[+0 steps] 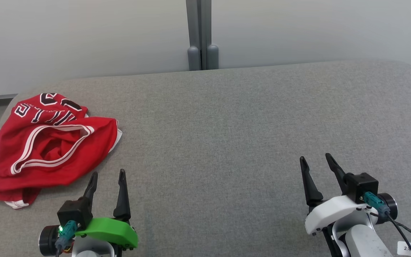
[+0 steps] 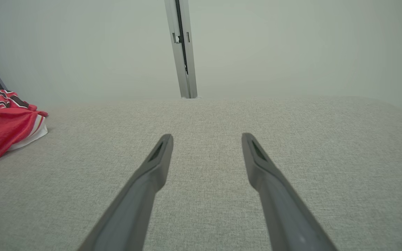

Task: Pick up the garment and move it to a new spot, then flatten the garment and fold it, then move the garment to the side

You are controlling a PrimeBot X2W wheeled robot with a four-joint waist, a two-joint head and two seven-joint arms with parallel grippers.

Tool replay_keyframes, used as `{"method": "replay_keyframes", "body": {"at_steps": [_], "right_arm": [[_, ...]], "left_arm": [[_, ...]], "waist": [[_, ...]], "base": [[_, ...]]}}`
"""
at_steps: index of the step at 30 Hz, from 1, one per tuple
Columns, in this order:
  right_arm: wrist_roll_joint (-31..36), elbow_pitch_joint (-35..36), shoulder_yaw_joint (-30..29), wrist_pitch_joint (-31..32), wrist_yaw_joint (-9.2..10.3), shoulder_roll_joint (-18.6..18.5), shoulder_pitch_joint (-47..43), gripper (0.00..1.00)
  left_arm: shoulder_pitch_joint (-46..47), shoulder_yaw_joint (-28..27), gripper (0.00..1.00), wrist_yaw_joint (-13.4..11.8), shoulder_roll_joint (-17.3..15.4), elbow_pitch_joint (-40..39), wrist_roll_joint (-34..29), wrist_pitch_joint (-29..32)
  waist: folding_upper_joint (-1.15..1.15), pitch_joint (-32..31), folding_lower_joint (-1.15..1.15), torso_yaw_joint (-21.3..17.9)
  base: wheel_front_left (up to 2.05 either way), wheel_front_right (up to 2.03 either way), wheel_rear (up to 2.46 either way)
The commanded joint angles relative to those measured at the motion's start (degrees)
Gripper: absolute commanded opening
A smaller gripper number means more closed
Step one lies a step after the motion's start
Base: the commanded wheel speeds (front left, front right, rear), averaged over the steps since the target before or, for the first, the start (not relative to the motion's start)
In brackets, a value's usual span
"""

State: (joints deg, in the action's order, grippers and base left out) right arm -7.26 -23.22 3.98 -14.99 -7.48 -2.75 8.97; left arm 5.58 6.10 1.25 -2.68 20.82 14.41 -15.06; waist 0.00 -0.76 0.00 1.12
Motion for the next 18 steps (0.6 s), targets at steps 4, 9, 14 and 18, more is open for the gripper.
{"method": "replay_keyframes", "body": {"at_steps": [4, 9, 14, 18], "right_arm": [[-0.3, 0.1, 0.0, -0.3, -0.03, -0.2, 0.6, 1.0], [-0.5, 0.2, -0.3, -0.3, -0.03, -0.2, 0.3, 1.0], [0.1, 0.6, -1.1, -0.3, -0.03, -0.2, -0.3, 1.0], [0.4, 1.0, -1.7, -0.3, -0.03, -0.2, -0.8, 1.0]], "left_arm": [[1.1, -0.2, 1.0, -0.2, -0.4, -0.2, 0.6, -0.2], [1.0, -0.4, 1.0, -0.2, -0.4, -0.2, 0.4, -0.1], [1.2, -0.4, 1.0, -0.5, -0.4, 0.1, 0.6, -0.1], [1.2, -0.2, 1.0, -0.8, -0.4, 0.1, 0.4, -0.1]], "waist": [[0.0, 0.3, 0.0, 0.0], [0.0, 0.4, 0.0, 0.3], [0.0, 0.4, 0.0, 2.1], [0.0, 0.4, 0.0, 5.4]], "base": [[0.0, 0.0, 0.0], [0.0, 0.0, 0.0], [0.0, 0.0, 0.0], [0.0, 0.0, 0.0]]}}
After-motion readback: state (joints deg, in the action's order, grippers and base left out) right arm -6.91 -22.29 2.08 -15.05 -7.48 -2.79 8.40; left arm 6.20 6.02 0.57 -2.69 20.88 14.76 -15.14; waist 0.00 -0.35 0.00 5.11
